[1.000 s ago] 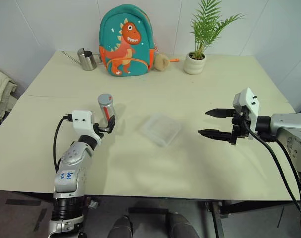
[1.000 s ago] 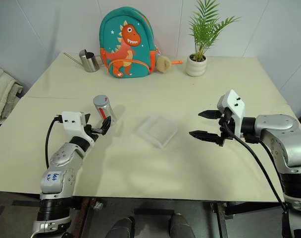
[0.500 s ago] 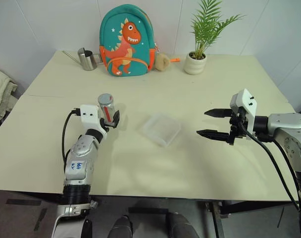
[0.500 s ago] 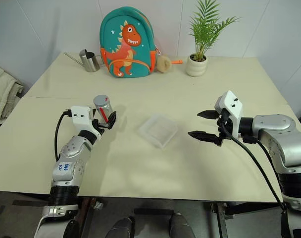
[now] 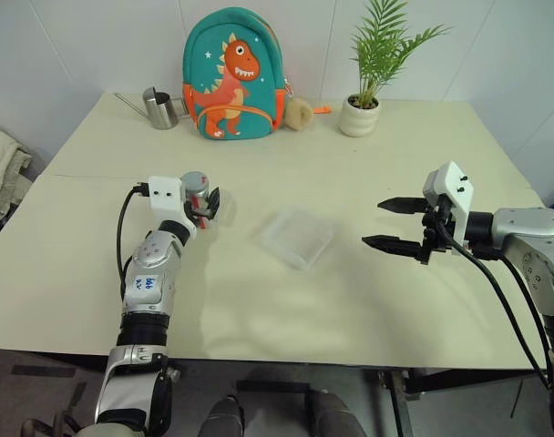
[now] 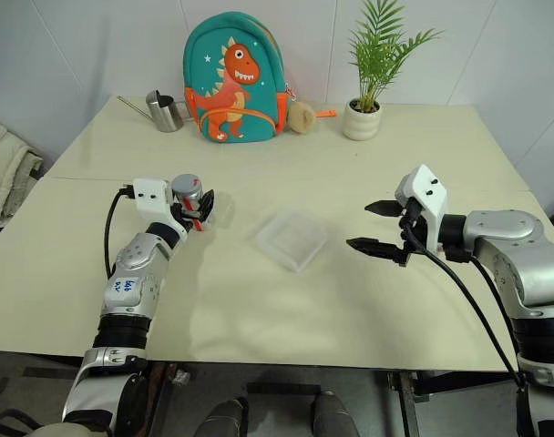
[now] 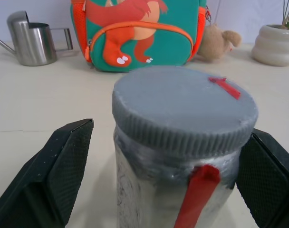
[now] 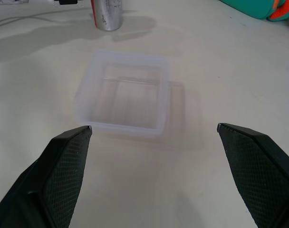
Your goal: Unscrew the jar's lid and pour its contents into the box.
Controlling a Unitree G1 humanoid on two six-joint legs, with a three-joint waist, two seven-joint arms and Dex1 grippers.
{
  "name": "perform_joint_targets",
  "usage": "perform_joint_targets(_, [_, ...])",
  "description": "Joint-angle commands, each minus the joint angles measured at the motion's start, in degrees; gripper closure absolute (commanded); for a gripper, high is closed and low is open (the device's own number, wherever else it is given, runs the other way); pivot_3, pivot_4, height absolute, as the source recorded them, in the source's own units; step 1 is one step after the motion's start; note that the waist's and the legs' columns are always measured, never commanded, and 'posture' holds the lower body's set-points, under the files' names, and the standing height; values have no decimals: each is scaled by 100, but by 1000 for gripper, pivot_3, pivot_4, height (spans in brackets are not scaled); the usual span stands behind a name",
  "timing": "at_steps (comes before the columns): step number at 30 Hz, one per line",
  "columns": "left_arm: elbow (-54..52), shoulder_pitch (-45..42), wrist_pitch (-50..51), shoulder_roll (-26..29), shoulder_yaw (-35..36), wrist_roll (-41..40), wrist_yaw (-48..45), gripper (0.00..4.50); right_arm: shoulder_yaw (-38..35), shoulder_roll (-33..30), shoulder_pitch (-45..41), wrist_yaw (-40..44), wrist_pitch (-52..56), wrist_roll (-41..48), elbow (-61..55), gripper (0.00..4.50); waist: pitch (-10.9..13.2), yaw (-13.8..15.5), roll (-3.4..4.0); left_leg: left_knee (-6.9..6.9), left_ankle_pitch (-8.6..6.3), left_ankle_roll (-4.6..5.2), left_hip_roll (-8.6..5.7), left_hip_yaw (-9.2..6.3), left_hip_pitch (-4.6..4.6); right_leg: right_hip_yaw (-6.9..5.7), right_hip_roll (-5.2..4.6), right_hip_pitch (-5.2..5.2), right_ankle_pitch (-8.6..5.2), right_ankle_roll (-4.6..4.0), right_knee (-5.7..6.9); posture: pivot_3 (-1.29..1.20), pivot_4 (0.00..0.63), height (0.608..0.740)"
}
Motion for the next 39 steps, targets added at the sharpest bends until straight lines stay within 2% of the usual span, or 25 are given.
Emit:
perform_joint_targets(1, [97,-147,-240,88,44,79,-19,874,-152,-2,-120,-33,-59,12,-116,0,0,1,0,0,0,0,0,-1,0,0,0,0,0,0,1,0,150,740])
perform_joint_targets(7, [160,-116,-350,100,71,84,-8,2574,-148,-20,-149,-58,-53,4,-99,0,0,1,0,1,0,0,0,-1,0,0,0,0,1,2,1,0,150,740])
perform_joint_targets(14, [-151,-6,-296,212,91,28,-117,2569,-117,14,-203,-129,-33,-8,-138,0,0,-3,0,1,0,0,0,-1,0,0,0,0,1,2,1,0,150,740])
perform_joint_targets(19, [-691,68,182,455,91,-328,-697,2569,-103,210,-368,-492,126,25,-367,0,0,-12,0,0,0,0,0,0,0,0,0,-1,1,1,2,0,150,740])
perform_joint_targets(26, [-1411,84,824,902,-104,-707,-1726,2569,-55,987,-608,-1588,632,37,-863,0,0,-6,0,-2,1,-2,3,-2,-1,-1,3,-2,1,0,4,0,150,740])
perform_joint_targets(29, [-1685,-55,1429,1009,-178,-1056,-2158,2569,-92,1859,-788,-2498,950,228,-1355,0,0,-25,0,-2,2,-3,3,-2,-1,-1,3,-3,1,0,5,0,150,740])
perform_joint_targets(32, [-1809,-252,1872,1105,-303,-1245,-2519,2569,-46,2463,-851,-3146,1154,195,-1756,0,0,-28,0,-7,4,-7,8,-8,-3,-2,8,-12,0,-5,15,0,150,740])
perform_joint_targets(36, [-1736,-445,1631,1103,-419,-1247,-2892,2569,22,2805,-922,-3622,1346,142,-2073,0,0,-7,1,-8,5,-9,6,-9,-5,-5,6,-10,0,-6,11,0,150,740])
perform_joint_targets(39, [-1603,-587,1625,1198,-800,-1243,-3617,2569,57,3069,-1041,-3995,1594,224,-2343,0,0,-12,1,-9,5,-9,5,-8,-5,-5,4,-11,0,-6,8,0,150,740])
